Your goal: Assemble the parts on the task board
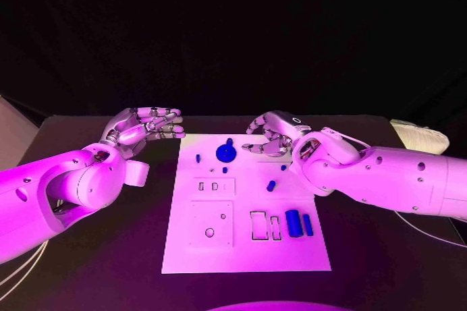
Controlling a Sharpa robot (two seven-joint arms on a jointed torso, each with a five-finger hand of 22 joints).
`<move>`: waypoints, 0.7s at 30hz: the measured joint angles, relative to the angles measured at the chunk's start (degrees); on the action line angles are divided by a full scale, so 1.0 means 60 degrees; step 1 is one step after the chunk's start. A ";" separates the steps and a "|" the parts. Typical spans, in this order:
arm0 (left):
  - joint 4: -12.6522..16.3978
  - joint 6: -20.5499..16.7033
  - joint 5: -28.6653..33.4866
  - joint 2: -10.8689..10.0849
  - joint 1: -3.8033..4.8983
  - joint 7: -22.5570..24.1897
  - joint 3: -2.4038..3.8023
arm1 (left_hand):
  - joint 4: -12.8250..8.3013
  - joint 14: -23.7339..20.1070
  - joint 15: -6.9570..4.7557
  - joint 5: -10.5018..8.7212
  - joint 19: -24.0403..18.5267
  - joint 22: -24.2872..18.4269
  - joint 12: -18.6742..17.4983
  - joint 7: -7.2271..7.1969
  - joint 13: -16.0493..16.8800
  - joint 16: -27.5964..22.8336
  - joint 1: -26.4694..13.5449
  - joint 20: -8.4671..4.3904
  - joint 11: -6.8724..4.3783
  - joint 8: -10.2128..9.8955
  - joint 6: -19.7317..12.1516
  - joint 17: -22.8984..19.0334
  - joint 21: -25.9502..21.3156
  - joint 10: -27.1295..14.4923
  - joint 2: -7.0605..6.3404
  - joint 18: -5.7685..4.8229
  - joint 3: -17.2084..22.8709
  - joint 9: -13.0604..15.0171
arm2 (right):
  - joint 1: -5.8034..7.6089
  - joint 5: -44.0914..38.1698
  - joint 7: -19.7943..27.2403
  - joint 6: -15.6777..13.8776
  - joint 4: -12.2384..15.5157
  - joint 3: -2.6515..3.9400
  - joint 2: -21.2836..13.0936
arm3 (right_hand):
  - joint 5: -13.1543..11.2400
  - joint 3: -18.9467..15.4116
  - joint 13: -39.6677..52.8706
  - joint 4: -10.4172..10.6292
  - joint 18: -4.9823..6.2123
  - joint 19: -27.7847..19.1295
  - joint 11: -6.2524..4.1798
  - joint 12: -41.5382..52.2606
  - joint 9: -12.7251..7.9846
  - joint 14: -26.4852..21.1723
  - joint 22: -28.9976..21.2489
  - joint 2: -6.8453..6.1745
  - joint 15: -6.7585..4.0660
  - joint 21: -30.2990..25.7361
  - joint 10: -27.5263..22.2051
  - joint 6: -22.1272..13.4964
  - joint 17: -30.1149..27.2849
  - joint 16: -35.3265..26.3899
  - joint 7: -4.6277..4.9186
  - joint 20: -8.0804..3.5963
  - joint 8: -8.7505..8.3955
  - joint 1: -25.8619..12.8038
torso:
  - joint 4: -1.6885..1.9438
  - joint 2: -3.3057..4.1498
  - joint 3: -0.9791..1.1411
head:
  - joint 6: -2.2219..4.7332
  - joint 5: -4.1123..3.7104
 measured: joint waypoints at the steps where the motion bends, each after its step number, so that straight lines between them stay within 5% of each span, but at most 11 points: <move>1: -0.0019 0.0000 0.0000 0.0007 0.0000 0.0000 0.0000 | 0.0000 0.0000 0.0000 0.0000 0.0000 0.0000 0.0000 0.0000 0.0000 0.0000 0.0000 0.0000 0.0000 0.0000 0.0000 0.0000 0.0000 0.0000 0.0000 0.0001 0.0000 0.0000 | 0.0034 0.0083 0.0093 -0.0033 0.0037 0.0010 -0.0129 | -0.0037 0.0000 0.0000 0.0000 -0.0001 0.0000 0.0000 0.0000 -0.0001 0.0000 0.0000 -0.0002 0.0000 0.0000 0.0000 0.0000 0.0000 0.0000 0.0000 0.0000 0.0000 0.0002 | -0.0009 -0.0006 0.0010 | 0.0010 -0.0007; 7: -0.0082 0.0029 0.0007 0.0072 -0.0003 0.0014 -0.0004 | 0.0000 0.0000 0.0000 0.0000 -0.0033 -0.0001 0.0000 0.0000 0.0000 0.0000 -0.0050 0.0033 0.0000 0.0000 0.0000 0.0011 0.0000 0.0000 -0.0051 0.0000 0.0000 -0.0001 | 0.0113 0.1062 0.1140 0.0038 0.0036 0.0020 -0.1061 | -0.0247 0.0794 -0.0001 -0.0399 -0.0001 0.0000 0.0000 0.0000 -0.0027 0.0000 -0.0001 -0.0137 0.0000 -0.0083 0.0000 0.0065 0.0000 0.0000 0.0003 0.0000 -0.0044 0.1369 | -0.0075 -0.0047 0.0082 | 0.0097 -0.0117; 11: -0.0111 0.0071 0.0012 0.0099 -0.0005 0.0025 -0.0007 | 0.0000 -0.0034 0.0034 0.0000 -0.0034 -0.0001 0.0000 0.0035 0.0000 0.0000 -0.0050 0.0033 0.0000 0.0000 -0.0035 0.0011 0.0000 0.0000 -0.0050 0.0000 0.0000 -0.0001 | 0.0111 0.1763 0.1893 0.0284 -0.0215 0.0015 -0.1502 | -0.0538 0.0961 -0.0002 -0.0463 -0.0001 0.0000 0.0000 0.0000 -0.0068 0.0000 -0.0001 -0.0305 0.0000 -0.0124 0.0000 0.0031 0.0000 0.0000 0.0037 0.0000 -0.0120 0.1538 | -0.0145 -0.0066 0.0146 | 0.0119 -0.0217; 21: -0.0154 0.0181 0.0015 0.0130 -0.0007 0.0043 -0.0009 | -0.0016 -0.0034 0.0034 0.0000 -0.0033 0.0000 0.0000 0.0035 0.0000 0.0000 -0.0050 0.0033 0.0000 0.0000 -0.0034 0.0016 -0.0001 0.0000 -0.0050 0.0000 0.0016 -0.0002 | -0.0169 0.3185 0.3394 0.0822 -0.1255 -0.0007 -0.1898 | -0.0663 0.0800 -0.0003 -0.0303 0.0000 0.0000 0.0071 -0.0174 -0.0179 0.0035 -0.0002 -0.0456 0.0035 -0.0231 -0.0002 -0.0346 0.0000 0.0000 0.0206 0.0000 -0.0445 0.1508 | -0.0244 -0.0077 0.0234 | 0.0142 -0.0319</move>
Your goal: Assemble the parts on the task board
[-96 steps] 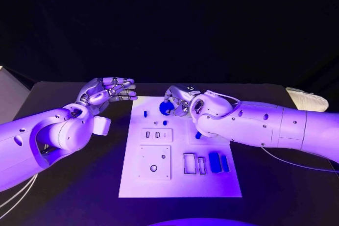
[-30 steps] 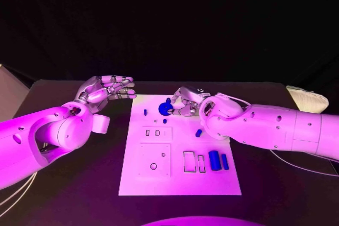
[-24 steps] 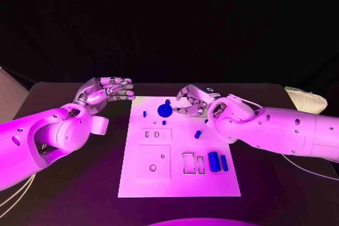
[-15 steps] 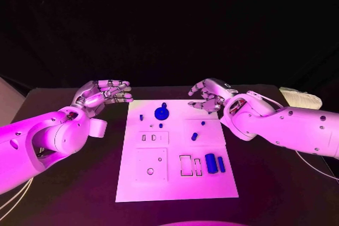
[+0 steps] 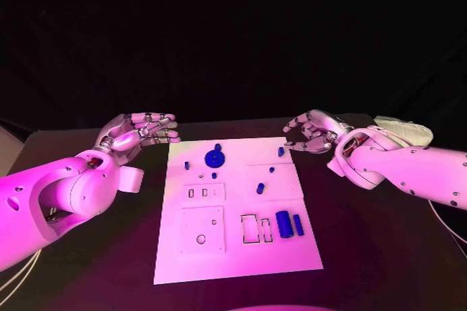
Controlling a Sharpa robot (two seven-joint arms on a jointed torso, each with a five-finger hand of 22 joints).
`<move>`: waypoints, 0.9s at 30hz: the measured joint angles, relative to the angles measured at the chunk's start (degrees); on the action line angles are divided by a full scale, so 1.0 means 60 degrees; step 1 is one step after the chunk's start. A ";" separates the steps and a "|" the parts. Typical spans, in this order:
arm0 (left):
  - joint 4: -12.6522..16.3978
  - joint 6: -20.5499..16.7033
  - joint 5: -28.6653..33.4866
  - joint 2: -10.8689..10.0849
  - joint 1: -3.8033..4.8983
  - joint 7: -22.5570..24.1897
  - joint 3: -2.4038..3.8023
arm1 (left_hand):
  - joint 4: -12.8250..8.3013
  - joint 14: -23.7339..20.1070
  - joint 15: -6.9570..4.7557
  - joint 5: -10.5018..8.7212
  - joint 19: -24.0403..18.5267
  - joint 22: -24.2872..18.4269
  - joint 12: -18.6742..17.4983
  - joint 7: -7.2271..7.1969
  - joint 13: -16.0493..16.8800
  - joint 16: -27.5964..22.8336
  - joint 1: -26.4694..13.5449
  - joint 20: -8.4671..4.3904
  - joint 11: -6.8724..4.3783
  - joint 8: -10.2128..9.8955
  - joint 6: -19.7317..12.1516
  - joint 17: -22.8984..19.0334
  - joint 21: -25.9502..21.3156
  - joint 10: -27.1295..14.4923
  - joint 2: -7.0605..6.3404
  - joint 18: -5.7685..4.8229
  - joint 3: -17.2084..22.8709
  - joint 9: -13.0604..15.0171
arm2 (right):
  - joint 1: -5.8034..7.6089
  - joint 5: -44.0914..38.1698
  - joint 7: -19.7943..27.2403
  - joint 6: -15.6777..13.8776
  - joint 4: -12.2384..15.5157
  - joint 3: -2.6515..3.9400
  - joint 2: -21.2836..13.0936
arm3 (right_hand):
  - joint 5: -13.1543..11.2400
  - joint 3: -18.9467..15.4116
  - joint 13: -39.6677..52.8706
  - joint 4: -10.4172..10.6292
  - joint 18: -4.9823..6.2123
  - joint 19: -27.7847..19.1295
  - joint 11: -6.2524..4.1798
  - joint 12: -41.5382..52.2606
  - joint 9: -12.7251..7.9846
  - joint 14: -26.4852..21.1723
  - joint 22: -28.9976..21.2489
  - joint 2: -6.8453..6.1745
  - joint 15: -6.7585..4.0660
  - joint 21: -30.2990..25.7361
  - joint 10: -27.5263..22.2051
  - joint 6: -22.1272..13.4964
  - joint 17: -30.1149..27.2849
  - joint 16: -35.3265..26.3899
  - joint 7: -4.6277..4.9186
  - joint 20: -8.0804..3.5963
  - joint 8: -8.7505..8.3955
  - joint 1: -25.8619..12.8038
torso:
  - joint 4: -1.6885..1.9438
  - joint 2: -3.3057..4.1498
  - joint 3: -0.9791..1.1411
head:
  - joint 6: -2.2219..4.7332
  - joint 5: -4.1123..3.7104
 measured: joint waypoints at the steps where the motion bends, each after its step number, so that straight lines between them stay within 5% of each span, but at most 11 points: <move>1: -0.0007 0.0006 0.0000 0.0000 0.0000 0.0001 0.0000 | -0.0010 0.0000 0.0000 0.0000 0.0000 0.0008 0.0000 0.0000 0.0000 0.0000 0.0000 0.0000 0.0000 0.0000 0.0000 0.0009 0.0000 0.0000 0.0000 0.0000 0.0010 0.0000 | -0.0038 0.0074 0.0076 0.0032 -0.0091 -0.0001 0.0029 | 0.0000 -0.0049 0.0000 0.0004 -0.0001 0.0000 0.0000 -0.0002 -0.0013 0.0000 0.0000 -0.0044 0.0000 -0.0050 0.0000 -0.0035 0.0000 0.0000 0.0034 0.0000 -0.0023 0.0044 | -0.0002 0.0001 0.0004 | 0.0001 -0.0001; 13: -0.0062 0.0067 -0.0002 0.0014 -0.0008 0.0007 -0.0007 | -0.0010 0.0000 0.0000 0.0000 0.0000 0.0006 0.0000 0.0000 0.0000 0.0000 0.0000 0.0000 0.0000 0.0000 0.0000 0.0007 0.0000 0.0000 0.0000 0.0000 0.0010 -0.0001 | -0.0372 0.0477 0.0477 0.0342 -0.1142 0.0000 0.0612 | 0.0000 -0.0423 0.0000 0.0105 -0.0001 0.0001 0.0068 -0.0056 -0.0045 -0.0001 -0.0001 -0.0086 0.0068 -0.0050 -0.0001 -0.0187 0.0000 0.0000 0.0083 0.0069 -0.0204 0.0109 | 0.0030 0.0030 0.0009 | -0.0056 -0.0055; 27: -0.0083 0.0085 -0.0008 0.0005 -0.0012 0.0008 -0.0011 | -0.0009 0.0000 0.0000 0.0000 0.0000 0.0005 0.0000 -0.0001 0.0000 0.0000 0.0000 0.0000 0.0000 0.0000 0.0000 0.0006 0.0000 0.0000 0.0000 0.0000 0.0009 0.0007 | -0.0558 0.0552 0.0496 0.0569 -0.1421 -0.0003 0.0897 | 0.0097 -0.0545 -0.0001 0.0174 -0.0002 0.0001 0.0067 -0.0055 -0.0034 -0.0001 0.0007 0.0056 0.0068 -0.0050 -0.0001 -0.0187 -0.0001 0.0000 0.0083 0.0069 -0.0204 0.0250 | 0.0082 0.0112 0.0069 | -0.0092 -0.0028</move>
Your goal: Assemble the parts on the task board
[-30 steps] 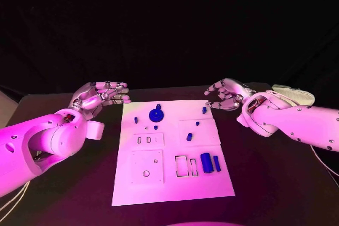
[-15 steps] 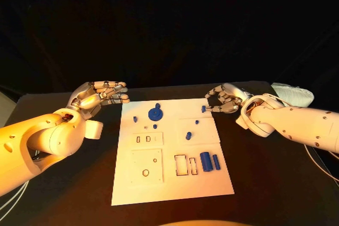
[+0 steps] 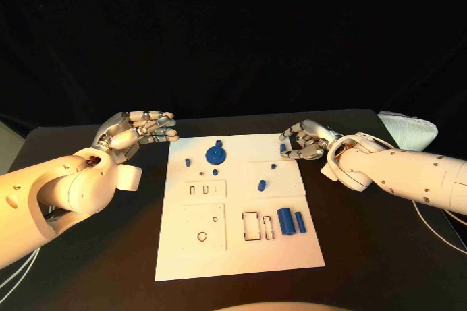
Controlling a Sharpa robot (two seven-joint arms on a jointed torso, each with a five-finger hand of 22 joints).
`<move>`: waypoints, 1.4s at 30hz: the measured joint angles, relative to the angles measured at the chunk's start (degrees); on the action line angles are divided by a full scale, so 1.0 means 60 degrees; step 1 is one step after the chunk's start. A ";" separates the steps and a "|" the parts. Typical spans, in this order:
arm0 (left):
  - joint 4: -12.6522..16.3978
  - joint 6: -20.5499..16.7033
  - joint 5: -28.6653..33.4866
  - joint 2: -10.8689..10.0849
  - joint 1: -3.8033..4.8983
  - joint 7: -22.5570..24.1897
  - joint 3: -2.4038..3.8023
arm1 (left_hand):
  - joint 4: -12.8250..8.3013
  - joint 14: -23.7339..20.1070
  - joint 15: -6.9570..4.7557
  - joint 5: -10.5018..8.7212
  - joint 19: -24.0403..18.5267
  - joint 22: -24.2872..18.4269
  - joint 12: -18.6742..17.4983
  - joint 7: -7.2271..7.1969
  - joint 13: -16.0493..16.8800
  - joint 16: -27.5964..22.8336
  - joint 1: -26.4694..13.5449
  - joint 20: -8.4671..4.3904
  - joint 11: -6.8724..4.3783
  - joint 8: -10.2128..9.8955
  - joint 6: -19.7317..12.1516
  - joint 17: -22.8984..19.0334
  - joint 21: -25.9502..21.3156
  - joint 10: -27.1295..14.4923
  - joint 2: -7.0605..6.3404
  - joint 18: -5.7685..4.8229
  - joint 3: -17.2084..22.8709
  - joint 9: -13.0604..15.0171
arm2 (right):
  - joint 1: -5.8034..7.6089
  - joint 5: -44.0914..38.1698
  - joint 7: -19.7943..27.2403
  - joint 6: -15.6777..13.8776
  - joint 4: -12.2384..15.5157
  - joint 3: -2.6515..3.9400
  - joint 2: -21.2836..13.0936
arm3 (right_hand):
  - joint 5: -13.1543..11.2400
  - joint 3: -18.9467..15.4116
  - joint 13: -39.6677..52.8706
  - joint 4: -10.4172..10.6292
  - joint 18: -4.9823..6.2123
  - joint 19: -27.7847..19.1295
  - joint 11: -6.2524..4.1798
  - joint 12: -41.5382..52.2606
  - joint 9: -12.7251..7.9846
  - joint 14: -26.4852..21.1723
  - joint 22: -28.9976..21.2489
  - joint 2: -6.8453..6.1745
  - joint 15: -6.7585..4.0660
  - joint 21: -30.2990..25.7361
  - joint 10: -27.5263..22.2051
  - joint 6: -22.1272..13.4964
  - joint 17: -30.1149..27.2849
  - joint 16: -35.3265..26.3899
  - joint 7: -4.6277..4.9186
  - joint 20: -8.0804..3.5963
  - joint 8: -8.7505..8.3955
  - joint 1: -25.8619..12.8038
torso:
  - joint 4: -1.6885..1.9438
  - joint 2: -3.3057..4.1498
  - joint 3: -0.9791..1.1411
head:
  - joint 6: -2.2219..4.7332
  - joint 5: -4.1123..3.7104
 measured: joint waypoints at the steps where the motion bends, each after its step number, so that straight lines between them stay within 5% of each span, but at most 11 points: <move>1: 0.0000 0.0000 0.0000 -0.0003 0.0000 0.0000 0.0000 | 0.0000 0.0000 0.0000 0.0000 0.0000 0.0000 0.0000 0.0000 0.0000 0.0000 0.0000 0.0000 0.0000 0.0000 0.0000 -0.0001 0.0000 0.0000 0.0000 0.0001 0.0000 0.0000 | -0.0007 0.0002 -0.0004 0.0011 -0.0004 0.0000 0.0004 | 0.0000 -0.0010 0.0000 0.0010 0.0001 0.0000 0.0000 0.0000 0.0012 0.0000 0.0000 0.0000 0.0000 0.0000 0.0000 0.0038 0.0000 0.0000 -0.0029 0.0000 0.0000 0.0000 | -0.0001 0.0002 0.0001 | -0.0007 0.0005; 12: 0.0005 0.0003 -0.0004 -0.0018 0.0000 -0.0002 -0.0001 | 0.0000 0.0000 0.0000 0.0000 0.0000 -0.0001 0.0000 0.0000 0.0000 0.0000 0.0000 0.0000 0.0000 0.0000 0.0000 -0.0001 0.0000 0.0000 0.0000 0.0000 0.0000 -0.0002 | -0.0060 0.0014 -0.0044 0.0061 -0.0047 0.0001 0.0038 | 0.0025 0.0062 -0.0001 0.0081 0.0000 0.0000 -0.0002 0.0083 0.0132 0.0000 -0.0001 0.0126 0.0000 0.0008 0.0003 0.0642 0.0007 0.0000 -0.0156 0.0000 0.0283 0.0126 | -0.0014 -0.0009 0.0007 | -0.0061 -0.0005; 19: 0.0000 0.0003 -0.0007 -0.0022 0.0000 -0.0011 0.0000 | -0.0026 0.0000 0.0000 0.0000 0.0000 0.0013 0.0000 0.0000 0.0000 0.0000 0.0000 0.0000 0.0036 0.0000 0.0000 0.0031 0.0000 -0.0036 0.0000 0.0000 0.0026 -0.0002 | -0.0062 0.0025 -0.0058 0.0061 -0.0067 0.0002 0.0053 | 0.0036 0.0345 -0.0001 0.0092 0.0001 -0.0010 -0.0174 0.0131 0.0211 0.0001 -0.0002 0.0291 -0.0105 0.0053 0.0035 0.1042 0.0007 0.0000 -0.0320 -0.0065 0.0546 0.0136 | -0.0012 -0.0016 0.0003 | -0.0067 -0.0011; 25: -0.0003 0.0003 -0.0009 -0.0023 0.0000 -0.0017 0.0000 | -0.0026 0.0000 0.0000 0.0000 0.0000 0.0013 0.0000 0.0000 0.0000 0.0000 0.0000 0.0000 0.0036 0.0000 0.0000 0.0031 0.0000 -0.0036 0.0000 0.0001 0.0026 0.0006 | -0.0065 0.0069 -0.0056 0.0062 -0.0068 0.0002 0.0081 | -0.0375 0.0819 -0.0002 0.0030 0.0001 0.0001 -0.0295 0.0195 0.0270 -0.0034 -0.0002 0.0516 -0.0212 0.0128 0.0017 0.1251 0.0006 0.0000 -0.0461 -0.0178 0.0759 0.0284 | -0.0018 -0.0016 0.0003 | -0.0061 -0.0005; 42: -0.0011 0.0003 -0.0016 -0.0054 -0.0001 -0.0036 0.0000 | -0.0026 0.0000 0.0000 0.0000 0.0000 0.0011 0.0000 0.0000 0.0000 0.0000 0.0000 0.0000 0.0036 0.0000 0.0000 0.0029 0.0000 -0.0035 0.0000 0.0000 0.0026 0.0003 | -0.0068 0.0390 -0.0193 -0.0277 0.0164 0.0004 0.0049 | -0.0166 0.1334 0.0006 -0.0076 0.0000 0.0000 -0.0463 0.0389 0.0307 -0.0015 -0.0004 0.0521 -0.0396 0.0454 0.0020 0.1502 0.0004 0.0000 -0.0549 -0.0313 0.1190 0.0191 | -0.0018 -0.0013 -0.0004 | -0.0140 0.0038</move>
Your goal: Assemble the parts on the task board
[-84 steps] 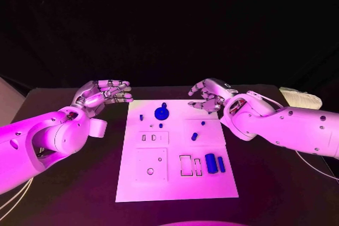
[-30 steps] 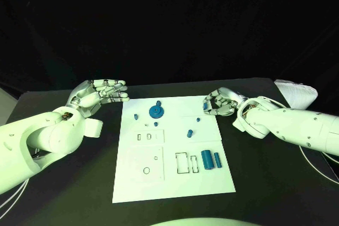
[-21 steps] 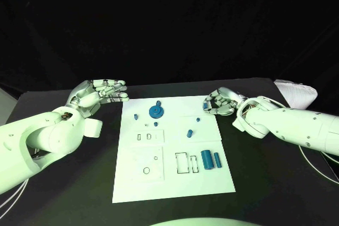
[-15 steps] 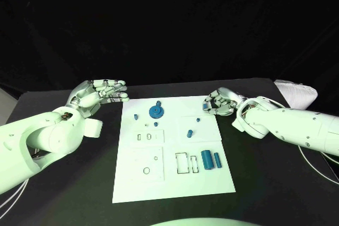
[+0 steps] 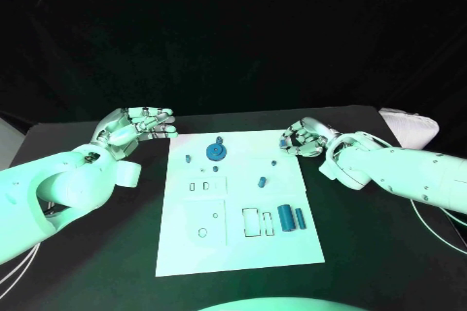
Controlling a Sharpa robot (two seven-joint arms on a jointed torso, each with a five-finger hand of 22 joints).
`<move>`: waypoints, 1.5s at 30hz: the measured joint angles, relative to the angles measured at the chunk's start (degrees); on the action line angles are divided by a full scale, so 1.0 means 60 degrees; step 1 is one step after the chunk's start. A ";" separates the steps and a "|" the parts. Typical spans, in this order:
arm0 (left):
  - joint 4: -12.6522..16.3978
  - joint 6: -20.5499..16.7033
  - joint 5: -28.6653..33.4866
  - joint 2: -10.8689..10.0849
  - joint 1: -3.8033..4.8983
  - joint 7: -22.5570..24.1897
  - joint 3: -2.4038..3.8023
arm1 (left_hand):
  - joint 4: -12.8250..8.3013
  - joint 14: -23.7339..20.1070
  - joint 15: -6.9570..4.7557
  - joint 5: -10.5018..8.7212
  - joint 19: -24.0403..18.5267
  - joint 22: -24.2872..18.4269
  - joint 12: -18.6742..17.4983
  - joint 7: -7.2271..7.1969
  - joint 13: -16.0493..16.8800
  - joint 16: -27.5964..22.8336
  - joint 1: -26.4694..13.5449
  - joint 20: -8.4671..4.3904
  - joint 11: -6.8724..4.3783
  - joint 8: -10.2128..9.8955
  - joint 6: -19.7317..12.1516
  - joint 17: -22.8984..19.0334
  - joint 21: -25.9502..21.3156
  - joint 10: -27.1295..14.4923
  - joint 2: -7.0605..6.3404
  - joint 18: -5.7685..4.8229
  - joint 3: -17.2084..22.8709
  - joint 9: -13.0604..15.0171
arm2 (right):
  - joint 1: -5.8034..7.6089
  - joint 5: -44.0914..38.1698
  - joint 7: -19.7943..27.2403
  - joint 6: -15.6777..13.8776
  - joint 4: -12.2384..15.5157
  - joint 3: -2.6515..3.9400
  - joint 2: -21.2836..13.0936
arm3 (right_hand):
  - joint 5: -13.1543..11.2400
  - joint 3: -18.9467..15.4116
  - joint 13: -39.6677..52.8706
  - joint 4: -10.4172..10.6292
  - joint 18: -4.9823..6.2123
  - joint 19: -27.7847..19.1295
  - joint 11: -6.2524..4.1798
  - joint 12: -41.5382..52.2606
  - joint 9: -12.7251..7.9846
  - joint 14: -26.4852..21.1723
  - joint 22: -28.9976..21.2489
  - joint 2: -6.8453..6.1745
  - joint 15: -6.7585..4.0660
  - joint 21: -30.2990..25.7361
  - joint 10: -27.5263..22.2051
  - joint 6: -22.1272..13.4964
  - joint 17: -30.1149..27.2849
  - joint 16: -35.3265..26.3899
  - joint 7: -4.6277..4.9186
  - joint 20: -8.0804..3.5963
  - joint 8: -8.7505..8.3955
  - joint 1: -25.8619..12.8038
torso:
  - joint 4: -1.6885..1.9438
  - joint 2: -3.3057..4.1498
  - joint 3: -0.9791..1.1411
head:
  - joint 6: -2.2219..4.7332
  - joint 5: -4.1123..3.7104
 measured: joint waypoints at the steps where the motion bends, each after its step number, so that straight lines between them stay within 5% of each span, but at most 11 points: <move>1: -0.0001 0.0000 0.0000 -0.0001 0.0000 -0.0001 0.0000 | 0.0000 0.0000 0.0000 0.0000 0.0000 0.0000 0.0000 0.0000 0.0000 0.0000 0.0000 0.0000 0.0000 0.0000 0.0000 0.0000 0.0000 0.0000 0.0000 0.0000 0.0000 0.0000 | 0.0000 0.0008 -0.0014 -0.0035 0.0046 0.0001 -0.0013 | 0.0000 0.0007 0.0000 0.0006 0.0000 0.0000 0.0000 0.0000 0.0000 0.0000 0.0000 -0.0008 0.0000 0.0010 0.0000 0.0003 0.0000 0.0000 0.0003 0.0000 0.0008 -0.0008 | 0.0000 -0.0001 0.0000 | 0.0000 0.0004; 8: -0.0025 0.0000 -0.0003 -0.0005 0.0000 -0.0012 0.0000 | -0.0028 0.0000 0.0000 0.0000 0.0000 0.0010 0.0000 0.0000 0.0000 0.0000 0.0000 0.0000 0.0000 0.0000 0.0000 0.0021 0.0045 0.0000 0.0000 0.0000 -0.0028 -0.0001 | 0.0235 0.0076 -0.0396 -0.0519 0.1025 0.0028 -0.0243 | 0.0000 0.0034 -0.0001 0.0009 -0.0149 0.0000 0.0000 0.0000 0.0000 0.0000 -0.0001 -0.0034 0.0000 0.0154 0.0000 0.0003 -0.0001 0.0000 0.0002 -0.0067 0.0013 -0.0033 | -0.0023 -0.0024 -0.0005 | 0.0022 0.0037; 13: -0.0074 0.0000 -0.0004 0.0026 0.0000 -0.0026 -0.0001 | -0.0028 0.0000 0.0000 0.0000 0.0000 0.0010 0.0000 0.0000 0.0000 0.0000 0.0000 0.0000 0.0000 0.0000 0.0000 0.0021 0.0045 0.0000 0.0000 0.0000 -0.0028 -0.0002 | 0.0508 -0.0007 -0.0991 -0.0827 0.2059 0.0046 -0.0276 | 0.0000 0.0121 -0.0002 0.0007 -0.0149 0.0000 -0.0068 0.0000 0.0000 -0.0007 -0.0001 -0.0060 -0.0006 0.0304 -0.0001 0.0003 -0.0001 0.0000 0.0002 -0.0067 0.0075 -0.0058 | -0.0047 -0.0059 -0.0036 | 0.0028 0.0140; 20: -0.0134 0.0000 -0.0005 0.0134 0.0000 -0.0041 -0.0003 | -0.0028 0.0000 0.0000 0.0000 -0.0035 0.0009 0.0000 0.0000 0.0000 -0.0036 0.0000 -0.0035 -0.0001 0.0000 0.0000 0.0032 0.0045 0.0000 0.0000 -0.0001 -0.0028 -0.0002 | 0.0584 -0.0780 -0.2188 -0.1118 0.3178 0.0005 0.0327 | -0.0004 0.0205 -0.0003 -0.0063 -0.0149 0.0000 -0.0068 0.0000 0.0000 0.0001 -0.0002 -0.0086 -0.0068 0.0333 -0.0001 0.0002 -0.0001 0.0000 0.0001 -0.0067 0.0106 -0.0083 | -0.0065 -0.0119 -0.0108 | -0.0096 0.0378; 34: -0.0148 0.0002 -0.0008 0.0307 0.0001 -0.0072 -0.0003 | -0.0028 0.0000 0.0000 0.0000 -0.0036 0.0007 0.0000 0.0000 0.0000 -0.0036 0.0000 -0.0035 -0.0001 0.0000 0.0000 0.0030 0.0044 0.0000 0.0000 -0.0001 -0.0028 0.0006 | 0.0120 -0.2923 -0.4264 -0.1189 0.3916 -0.0089 0.1549 | -0.0008 0.0294 -0.0004 -0.0076 -0.0148 0.0000 -0.0067 0.0000 0.0000 0.0000 -0.0003 -0.0148 -0.0067 0.0332 -0.0002 0.0001 -0.0002 0.0000 -0.0001 -0.0067 0.0131 -0.0145 | -0.0034 -0.0160 -0.0266 | -0.0295 0.0753; 45: -0.0206 0.0006 -0.0010 0.0368 0.0000 -0.0097 -0.0006 | -0.0027 0.0000 0.0000 0.0000 -0.0069 0.0020 0.0000 0.0000 0.0000 -0.0036 0.0000 -0.0002 -0.0001 0.0000 0.0000 0.0048 0.0044 0.0000 0.0000 -0.0002 -0.0028 0.0004 | -0.0395 -0.3631 -0.4986 -0.1191 0.3798 -0.0115 0.2013 | 0.0020 0.0386 -0.0004 -0.0086 -0.0148 0.0000 -0.0067 -0.0001 0.0000 0.0000 -0.0003 -0.0174 -0.0066 0.0332 -0.0002 0.0000 -0.0003 0.0000 -0.0002 -0.0066 0.0131 -0.0170 | -0.0065 -0.0127 -0.0305 | -0.0384 0.0873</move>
